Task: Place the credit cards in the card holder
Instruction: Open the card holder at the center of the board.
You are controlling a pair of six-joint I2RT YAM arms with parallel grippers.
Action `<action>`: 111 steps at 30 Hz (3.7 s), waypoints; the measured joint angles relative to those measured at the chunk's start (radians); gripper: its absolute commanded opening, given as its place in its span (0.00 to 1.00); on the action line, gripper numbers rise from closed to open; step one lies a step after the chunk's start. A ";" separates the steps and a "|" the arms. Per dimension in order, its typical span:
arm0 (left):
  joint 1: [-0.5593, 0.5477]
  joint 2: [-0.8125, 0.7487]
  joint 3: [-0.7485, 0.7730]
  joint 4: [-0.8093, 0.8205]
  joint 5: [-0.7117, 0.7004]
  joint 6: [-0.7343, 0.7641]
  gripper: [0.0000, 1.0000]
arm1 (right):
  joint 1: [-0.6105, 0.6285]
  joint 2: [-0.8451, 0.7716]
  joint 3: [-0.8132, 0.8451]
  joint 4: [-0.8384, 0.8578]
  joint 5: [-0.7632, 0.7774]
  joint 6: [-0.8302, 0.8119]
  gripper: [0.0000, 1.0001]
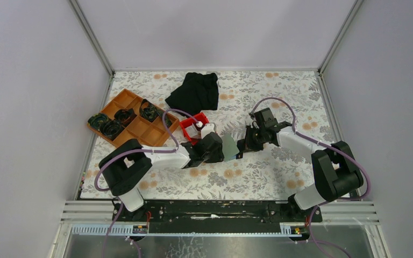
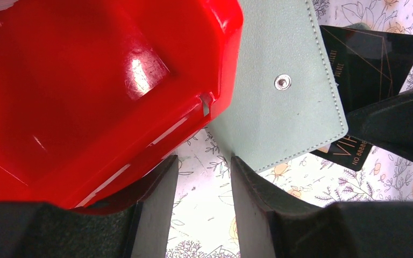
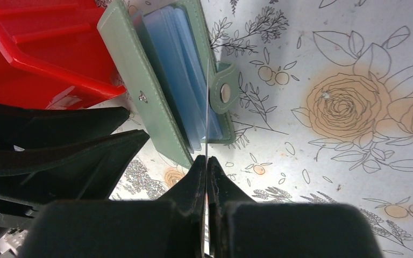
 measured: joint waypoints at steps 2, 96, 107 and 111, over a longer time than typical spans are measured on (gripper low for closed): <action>0.000 -0.002 -0.002 0.000 0.000 0.000 0.49 | 0.000 0.000 -0.006 0.014 -0.012 0.007 0.00; -0.014 -0.150 -0.105 -0.149 -0.077 -0.007 0.47 | 0.291 0.389 0.529 -0.331 0.542 -0.132 0.00; -0.014 -0.155 -0.104 -0.168 -0.076 -0.001 0.47 | 0.286 0.389 0.543 -0.411 0.776 -0.170 0.00; -0.021 -0.156 -0.103 -0.173 -0.077 0.006 0.47 | 0.274 0.389 0.511 -0.456 0.837 -0.182 0.00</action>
